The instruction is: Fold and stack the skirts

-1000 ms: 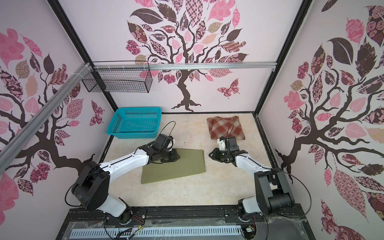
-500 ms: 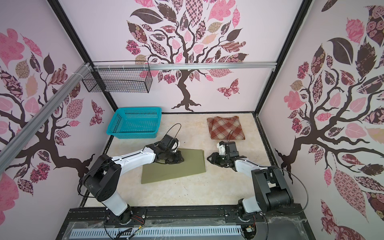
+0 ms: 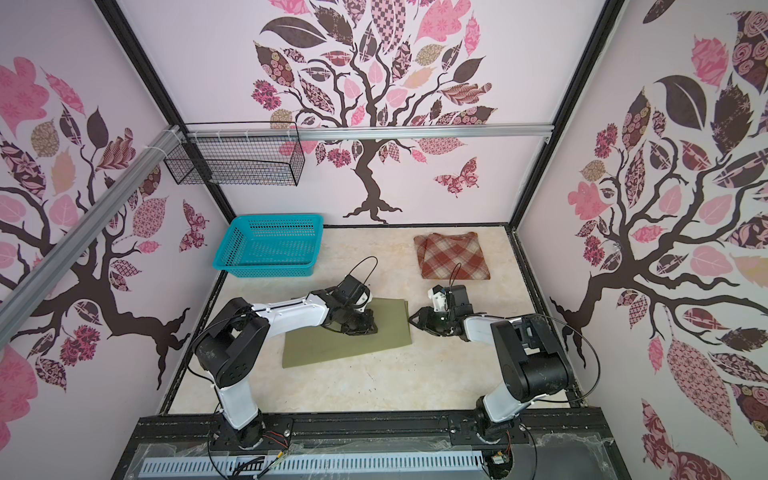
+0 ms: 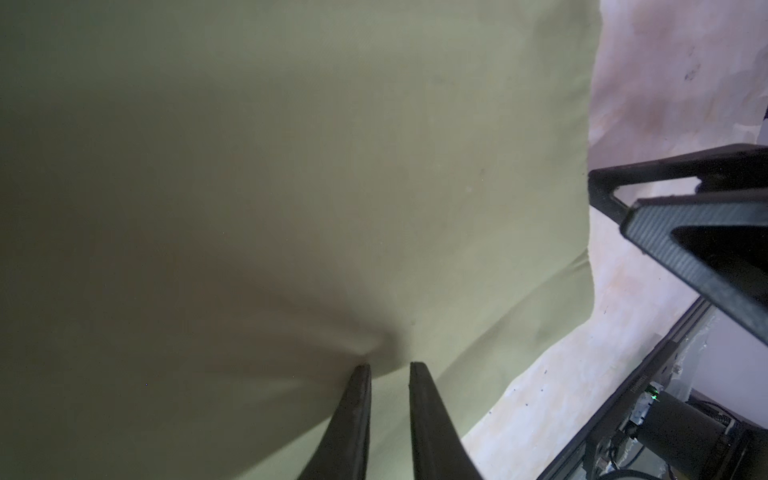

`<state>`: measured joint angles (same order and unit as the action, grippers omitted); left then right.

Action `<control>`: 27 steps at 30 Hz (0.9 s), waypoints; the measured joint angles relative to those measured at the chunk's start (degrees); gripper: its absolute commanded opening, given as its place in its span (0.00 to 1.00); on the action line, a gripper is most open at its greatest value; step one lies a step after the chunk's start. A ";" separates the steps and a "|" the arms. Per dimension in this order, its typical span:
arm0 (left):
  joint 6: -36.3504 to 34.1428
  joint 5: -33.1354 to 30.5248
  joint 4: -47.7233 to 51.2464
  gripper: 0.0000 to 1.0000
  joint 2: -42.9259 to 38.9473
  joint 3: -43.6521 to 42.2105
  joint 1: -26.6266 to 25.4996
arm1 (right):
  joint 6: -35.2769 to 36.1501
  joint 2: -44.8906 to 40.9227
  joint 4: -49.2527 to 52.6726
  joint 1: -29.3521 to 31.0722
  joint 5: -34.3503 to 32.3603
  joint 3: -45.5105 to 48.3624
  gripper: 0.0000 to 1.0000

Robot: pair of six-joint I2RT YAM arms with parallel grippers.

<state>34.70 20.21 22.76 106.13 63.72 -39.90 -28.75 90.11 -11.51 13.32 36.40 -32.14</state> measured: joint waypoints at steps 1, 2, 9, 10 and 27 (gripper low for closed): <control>0.00 0.02 0.02 0.21 0.22 0.28 0.00 | 0.00 0.11 -0.13 0.48 -0.09 0.00 0.48; 0.00 0.09 0.02 0.21 0.46 0.63 0.00 | -0.04 0.35 -0.31 0.90 -0.24 0.00 0.49; 0.07 0.72 -0.42 0.21 2.97 2.49 -0.28 | -0.39 1.51 -1.77 1.84 -0.17 -0.07 0.49; 0.13 0.81 -0.39 0.21 3.26 2.49 -0.35 | -0.42 1.51 -1.77 1.88 -0.26 -0.07 0.49; 0.22 1.57 0.15 0.21 5.14 4.81 -0.61 | -2.47 5.51 -8.48 2.75 0.55 -0.98 0.48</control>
<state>34.92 21.78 22.92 111.26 68.53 -40.51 -31.22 95.61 -19.99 16.08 36.95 -33.12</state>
